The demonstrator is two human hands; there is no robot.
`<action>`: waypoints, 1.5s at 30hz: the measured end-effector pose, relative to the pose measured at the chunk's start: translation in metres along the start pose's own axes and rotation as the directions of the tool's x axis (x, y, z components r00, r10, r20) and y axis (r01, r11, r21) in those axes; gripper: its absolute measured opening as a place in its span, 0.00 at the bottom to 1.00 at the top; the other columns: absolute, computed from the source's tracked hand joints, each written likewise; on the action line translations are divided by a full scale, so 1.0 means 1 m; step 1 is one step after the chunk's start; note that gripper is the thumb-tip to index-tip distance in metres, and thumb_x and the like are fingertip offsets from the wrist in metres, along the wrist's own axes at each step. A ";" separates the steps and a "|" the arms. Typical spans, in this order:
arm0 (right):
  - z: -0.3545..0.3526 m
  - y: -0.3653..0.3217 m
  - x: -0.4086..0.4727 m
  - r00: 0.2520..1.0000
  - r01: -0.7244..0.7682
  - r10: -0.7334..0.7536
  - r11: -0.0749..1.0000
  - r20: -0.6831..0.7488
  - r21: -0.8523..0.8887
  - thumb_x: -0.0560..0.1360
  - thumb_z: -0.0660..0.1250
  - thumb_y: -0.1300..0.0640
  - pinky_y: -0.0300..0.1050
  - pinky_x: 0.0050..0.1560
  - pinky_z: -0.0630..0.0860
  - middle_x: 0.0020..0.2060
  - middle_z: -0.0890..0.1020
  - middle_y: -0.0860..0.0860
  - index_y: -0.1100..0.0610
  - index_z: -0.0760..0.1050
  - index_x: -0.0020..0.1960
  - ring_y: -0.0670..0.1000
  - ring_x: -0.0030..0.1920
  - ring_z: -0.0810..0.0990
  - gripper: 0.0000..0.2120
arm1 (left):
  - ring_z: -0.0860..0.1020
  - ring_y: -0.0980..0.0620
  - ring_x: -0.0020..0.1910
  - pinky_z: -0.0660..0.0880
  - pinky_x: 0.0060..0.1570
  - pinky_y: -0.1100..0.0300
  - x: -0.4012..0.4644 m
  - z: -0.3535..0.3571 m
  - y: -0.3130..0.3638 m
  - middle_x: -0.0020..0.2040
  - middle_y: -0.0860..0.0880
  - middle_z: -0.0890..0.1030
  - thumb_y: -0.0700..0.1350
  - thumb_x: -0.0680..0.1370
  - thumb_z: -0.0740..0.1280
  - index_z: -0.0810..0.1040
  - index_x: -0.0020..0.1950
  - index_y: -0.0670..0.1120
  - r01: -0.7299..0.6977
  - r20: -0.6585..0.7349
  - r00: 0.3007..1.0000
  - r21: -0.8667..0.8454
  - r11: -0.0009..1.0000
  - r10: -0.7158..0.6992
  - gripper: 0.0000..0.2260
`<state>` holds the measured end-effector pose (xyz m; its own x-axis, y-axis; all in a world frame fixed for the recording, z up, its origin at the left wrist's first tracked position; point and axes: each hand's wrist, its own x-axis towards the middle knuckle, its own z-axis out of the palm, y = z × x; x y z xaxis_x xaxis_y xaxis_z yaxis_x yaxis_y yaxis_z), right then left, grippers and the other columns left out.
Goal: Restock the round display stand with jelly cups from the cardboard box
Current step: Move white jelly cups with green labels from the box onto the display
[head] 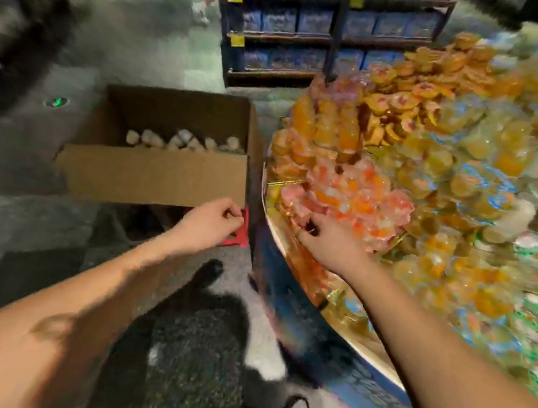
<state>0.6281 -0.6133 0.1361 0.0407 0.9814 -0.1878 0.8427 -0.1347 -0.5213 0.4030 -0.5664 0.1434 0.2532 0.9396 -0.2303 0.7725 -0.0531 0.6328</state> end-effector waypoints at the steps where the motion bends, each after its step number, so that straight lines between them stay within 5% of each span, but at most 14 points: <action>1: 0.008 -0.016 0.014 0.999 0.032 -0.032 0.999 0.027 -0.007 0.79 0.63 0.48 0.45 0.48 0.72 0.53 0.82 0.57 0.58 0.76 0.57 0.58 0.55 0.79 0.14 | 0.75 0.55 0.34 0.66 0.30 0.66 0.004 -0.011 -0.016 0.39 0.52 0.79 0.49 0.80 0.63 0.76 0.51 0.50 0.028 -0.027 0.999 0.013 1.000 -0.028 0.05; 3: 0.026 -0.044 0.044 0.993 0.080 -0.079 0.997 0.085 -0.009 0.79 0.64 0.50 0.46 0.49 0.73 0.51 0.82 0.57 0.58 0.77 0.54 0.58 0.54 0.79 0.12 | 0.77 0.51 0.41 0.68 0.36 0.59 0.016 -0.030 -0.048 0.43 0.51 0.80 0.49 0.80 0.62 0.76 0.50 0.51 0.097 -0.071 0.993 0.024 0.995 -0.095 0.05; 7: 0.058 -0.095 0.108 0.970 0.122 -0.124 0.992 0.208 0.021 0.80 0.62 0.47 0.46 0.47 0.72 0.48 0.82 0.53 0.56 0.76 0.54 0.53 0.48 0.79 0.12 | 0.78 0.51 0.43 0.70 0.40 0.58 0.052 -0.063 -0.102 0.47 0.49 0.81 0.47 0.81 0.60 0.75 0.50 0.50 0.204 -0.134 0.970 0.013 0.979 -0.201 0.05; 11: 0.087 -0.142 0.183 0.931 0.212 -0.204 0.977 0.302 0.007 0.82 0.60 0.61 0.39 0.34 0.70 0.40 0.82 0.57 0.62 0.75 0.45 0.47 0.34 0.76 0.09 | 0.75 0.47 0.49 0.68 0.44 0.58 0.111 -0.103 -0.160 0.50 0.46 0.79 0.43 0.80 0.60 0.76 0.49 0.47 0.278 -0.173 0.948 0.036 0.960 -0.268 0.06; 13: 0.106 -0.160 0.229 0.931 0.095 -0.142 0.984 0.335 0.152 0.82 0.60 0.57 0.43 0.41 0.70 0.49 0.83 0.60 0.65 0.77 0.54 0.52 0.43 0.78 0.12 | 0.75 0.48 0.48 0.67 0.44 0.58 0.146 -0.122 -0.190 0.50 0.44 0.78 0.44 0.81 0.61 0.77 0.52 0.43 0.292 -0.189 0.941 0.041 0.955 -0.280 0.07; 16: 0.121 -0.183 0.296 0.902 0.189 -0.196 0.980 0.386 0.056 0.81 0.60 0.55 0.44 0.45 0.69 0.54 0.81 0.57 0.61 0.78 0.59 0.57 0.54 0.80 0.13 | 0.74 0.47 0.45 0.64 0.42 0.58 0.197 -0.151 -0.228 0.44 0.43 0.76 0.40 0.80 0.64 0.77 0.47 0.40 0.348 -0.204 0.919 0.019 0.937 -0.337 0.05; 20: 0.139 -0.207 0.375 0.860 0.228 -0.176 0.972 0.480 -0.052 0.81 0.61 0.53 0.42 0.46 0.67 0.55 0.82 0.55 0.58 0.78 0.59 0.55 0.56 0.79 0.13 | 0.69 0.50 0.35 0.61 0.32 0.58 0.254 -0.189 -0.270 0.33 0.47 0.70 0.36 0.79 0.63 0.70 0.35 0.44 0.420 -0.199 0.886 -0.041 0.907 -0.419 0.12; 23: 0.158 -0.221 0.431 0.843 0.216 -0.143 0.973 0.519 -0.083 0.82 0.60 0.51 0.45 0.52 0.71 0.58 0.80 0.54 0.58 0.75 0.62 0.55 0.57 0.78 0.14 | 0.71 0.49 0.37 0.60 0.35 0.58 0.288 -0.216 -0.298 0.35 0.45 0.73 0.36 0.79 0.62 0.72 0.37 0.43 0.457 -0.178 0.870 -0.063 0.887 -0.460 0.11; 27: 0.181 -0.235 0.490 0.822 0.126 -0.103 0.992 0.560 -0.003 0.82 0.61 0.51 0.50 0.51 0.74 0.53 0.80 0.55 0.60 0.74 0.61 0.56 0.54 0.78 0.14 | 0.74 0.48 0.50 0.63 0.43 0.61 0.340 -0.248 -0.337 0.48 0.46 0.75 0.42 0.80 0.63 0.79 0.55 0.42 0.512 -0.141 0.838 -0.131 0.849 -0.527 0.08; 33: 0.240 -0.265 0.567 0.837 -0.135 0.153 0.988 0.525 -0.072 0.80 0.62 0.47 0.44 0.51 0.74 0.59 0.79 0.52 0.54 0.74 0.65 0.51 0.54 0.78 0.17 | 0.81 0.41 0.50 0.78 0.51 0.53 0.427 -0.275 -0.416 0.51 0.39 0.82 0.44 0.77 0.62 0.81 0.54 0.41 0.632 0.020 0.768 -0.184 0.753 -0.640 0.11; 35: 0.266 -0.273 0.591 0.822 -0.243 0.263 0.964 0.505 -0.106 0.80 0.62 0.46 0.44 0.47 0.74 0.54 0.80 0.51 0.54 0.74 0.63 0.48 0.47 0.77 0.16 | 0.79 0.38 0.57 0.78 0.57 0.49 0.460 -0.275 -0.445 0.58 0.36 0.80 0.42 0.79 0.62 0.78 0.61 0.39 0.702 0.125 0.708 -0.226 0.675 -0.695 0.14; 38: 0.304 -0.282 0.625 0.767 -0.338 0.336 0.936 0.547 -0.101 0.81 0.60 0.44 0.48 0.54 0.76 0.58 0.80 0.53 0.56 0.74 0.65 0.53 0.54 0.78 0.20 | 0.78 0.36 0.60 0.78 0.52 0.51 0.496 -0.270 -0.486 0.62 0.34 0.78 0.43 0.80 0.63 0.75 0.64 0.34 0.793 0.257 0.606 -0.263 0.549 -0.753 0.16; 41: 0.339 -0.287 0.656 0.702 -0.458 0.409 0.886 0.583 -0.069 0.81 0.60 0.45 0.52 0.59 0.77 0.57 0.81 0.55 0.57 0.74 0.65 0.55 0.56 0.79 0.19 | 0.77 0.38 0.62 0.77 0.47 0.57 0.521 -0.257 -0.522 0.64 0.36 0.77 0.43 0.81 0.63 0.74 0.66 0.35 0.856 0.330 0.516 -0.212 0.471 -0.790 0.17; 45: 0.379 -0.289 0.692 0.624 -0.605 0.459 0.796 0.632 0.020 0.82 0.59 0.45 0.51 0.53 0.80 0.52 0.81 0.54 0.56 0.75 0.62 0.54 0.50 0.81 0.18 | 0.75 0.40 0.64 0.74 0.63 0.52 0.548 -0.232 -0.555 0.66 0.40 0.75 0.45 0.80 0.64 0.70 0.70 0.39 0.881 0.360 0.431 0.029 0.472 -0.827 0.20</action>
<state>0.2090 0.0532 -0.1584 0.0732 0.4642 -0.8827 0.6351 -0.7041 -0.3176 -0.0219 0.0562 -0.1621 -0.3201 0.3276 -0.8889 0.6049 0.7928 0.0744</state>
